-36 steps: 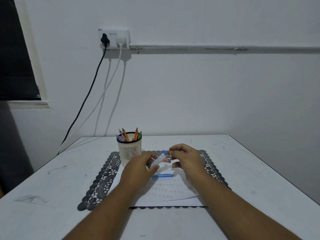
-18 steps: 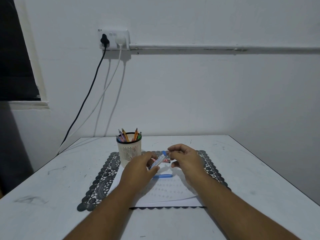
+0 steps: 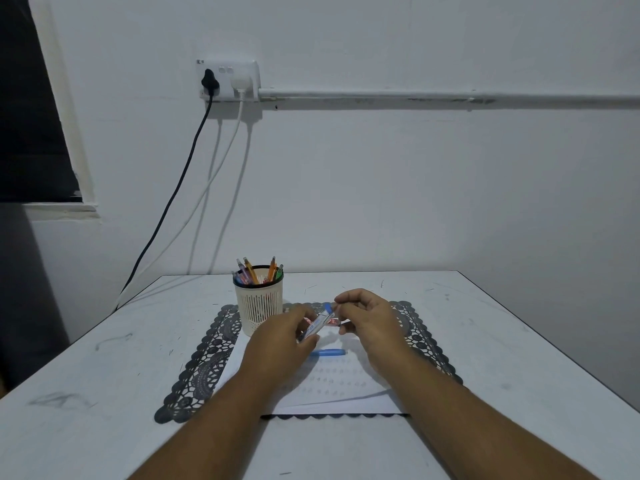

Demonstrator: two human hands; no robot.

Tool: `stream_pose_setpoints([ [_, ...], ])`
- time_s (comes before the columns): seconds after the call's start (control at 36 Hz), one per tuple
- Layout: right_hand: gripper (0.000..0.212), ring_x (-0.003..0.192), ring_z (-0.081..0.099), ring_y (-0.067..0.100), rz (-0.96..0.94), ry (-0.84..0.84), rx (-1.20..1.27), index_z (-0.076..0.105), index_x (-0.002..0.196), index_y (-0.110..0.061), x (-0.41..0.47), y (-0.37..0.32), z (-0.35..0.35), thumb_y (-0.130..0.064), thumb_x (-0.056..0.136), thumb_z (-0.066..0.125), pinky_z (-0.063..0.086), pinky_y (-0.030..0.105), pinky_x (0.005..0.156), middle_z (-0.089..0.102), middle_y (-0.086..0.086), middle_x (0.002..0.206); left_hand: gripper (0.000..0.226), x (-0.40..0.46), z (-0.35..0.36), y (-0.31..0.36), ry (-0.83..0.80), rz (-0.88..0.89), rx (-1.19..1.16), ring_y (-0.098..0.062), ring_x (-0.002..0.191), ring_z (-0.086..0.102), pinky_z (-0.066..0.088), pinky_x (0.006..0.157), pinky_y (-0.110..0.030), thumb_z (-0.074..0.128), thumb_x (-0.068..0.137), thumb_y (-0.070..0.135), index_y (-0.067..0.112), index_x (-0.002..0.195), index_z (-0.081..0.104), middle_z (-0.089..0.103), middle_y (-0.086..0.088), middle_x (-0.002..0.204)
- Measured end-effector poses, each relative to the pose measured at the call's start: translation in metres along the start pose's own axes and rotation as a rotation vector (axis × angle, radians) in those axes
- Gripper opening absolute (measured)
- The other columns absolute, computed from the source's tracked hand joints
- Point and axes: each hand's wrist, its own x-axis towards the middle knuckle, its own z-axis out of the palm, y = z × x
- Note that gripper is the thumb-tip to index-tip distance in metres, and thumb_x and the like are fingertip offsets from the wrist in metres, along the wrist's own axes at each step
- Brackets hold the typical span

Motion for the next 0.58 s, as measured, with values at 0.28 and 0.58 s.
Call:
stream_pose_setpoints([
  [0.28, 0.012, 0.072, 0.070, 0.013, -0.016, 0.046, -0.029, 0.080, 0.092, -0.007, -0.0041, -0.0036, -0.0017, 0.001, 0.092, 0.071, 0.057, 0.027, 0.058, 0.079, 0.008, 0.090, 0.026, -0.0007, -0.0007, 0.0014, -0.001, -0.026, -0.027, -0.001, 0.083, 0.063, 0.058, 0.075, -0.032, 0.074, 0.091, 0.030, 0.037, 0.115, 0.065, 0.068, 0.017, 0.092],
  [0.58, 0.003, 0.074, 0.068, 0.015, -0.020, 0.071, -0.020, 0.077, 0.088, -0.003, -0.0020, -0.0032, -0.0048, -0.005, 0.090, 0.076, 0.056, 0.032, 0.056, 0.074, 0.019, 0.093, 0.027, -0.0004, 0.0013, 0.0011, -0.007, -0.058, -0.075, -0.003, 0.084, 0.064, 0.059, 0.077, -0.034, 0.075, 0.091, 0.027, 0.037, 0.114, 0.065, 0.068, 0.016, 0.092],
])
